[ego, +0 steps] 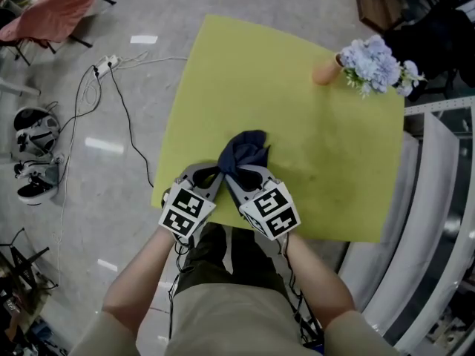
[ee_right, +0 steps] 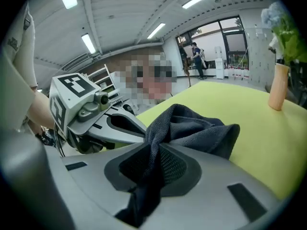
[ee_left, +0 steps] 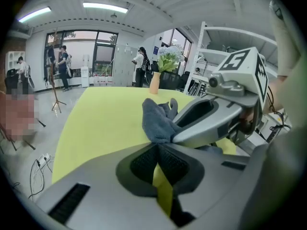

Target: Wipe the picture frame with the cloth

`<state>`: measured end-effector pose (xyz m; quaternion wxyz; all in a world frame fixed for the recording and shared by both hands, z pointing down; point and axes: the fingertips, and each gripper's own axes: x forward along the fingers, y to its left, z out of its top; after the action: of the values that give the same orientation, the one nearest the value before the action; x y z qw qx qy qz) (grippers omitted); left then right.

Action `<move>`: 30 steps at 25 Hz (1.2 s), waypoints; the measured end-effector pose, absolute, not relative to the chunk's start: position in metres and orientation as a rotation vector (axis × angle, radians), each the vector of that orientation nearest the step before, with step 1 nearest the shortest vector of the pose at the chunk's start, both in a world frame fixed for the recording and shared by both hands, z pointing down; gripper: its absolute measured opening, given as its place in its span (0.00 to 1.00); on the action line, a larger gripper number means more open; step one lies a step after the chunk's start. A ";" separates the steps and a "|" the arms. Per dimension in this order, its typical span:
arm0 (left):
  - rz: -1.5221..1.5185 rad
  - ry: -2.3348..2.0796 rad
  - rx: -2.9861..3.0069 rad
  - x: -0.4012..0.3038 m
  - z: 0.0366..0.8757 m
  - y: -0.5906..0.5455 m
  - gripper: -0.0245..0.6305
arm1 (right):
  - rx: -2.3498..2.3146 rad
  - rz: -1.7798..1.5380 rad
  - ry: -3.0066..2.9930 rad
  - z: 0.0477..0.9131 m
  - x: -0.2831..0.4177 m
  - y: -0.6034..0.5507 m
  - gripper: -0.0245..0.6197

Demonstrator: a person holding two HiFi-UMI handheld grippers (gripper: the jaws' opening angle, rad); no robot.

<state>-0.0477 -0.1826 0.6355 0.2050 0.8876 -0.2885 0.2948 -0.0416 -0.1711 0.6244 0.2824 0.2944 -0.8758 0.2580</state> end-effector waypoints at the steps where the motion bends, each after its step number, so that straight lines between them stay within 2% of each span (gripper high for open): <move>1: 0.822 -0.801 2.475 -0.047 0.635 -0.182 0.05 | 0.775 0.694 -2.328 0.627 -0.042 -0.170 0.14; 8: 0.823 -0.789 2.475 -0.047 0.636 -0.183 0.05 | 0.661 0.686 -2.192 0.642 -0.035 -0.170 0.14; 16: 0.825 -0.799 2.479 -0.046 0.636 -0.184 0.05 | 0.833 0.678 -2.139 0.640 -0.003 -0.182 0.13; 23: 0.833 -0.816 2.499 -0.047 0.636 -0.183 0.05 | 1.018 0.543 -2.085 0.615 0.022 -0.190 0.13; 30: 0.831 -0.796 2.488 -0.047 0.635 -0.184 0.05 | 0.787 0.855 -2.307 0.578 -0.011 -0.152 0.13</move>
<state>-0.0468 -0.1835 0.6354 0.1988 0.8895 -0.2844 0.2972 -0.0111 -0.1521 0.5784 0.2756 0.2930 -0.8585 0.3182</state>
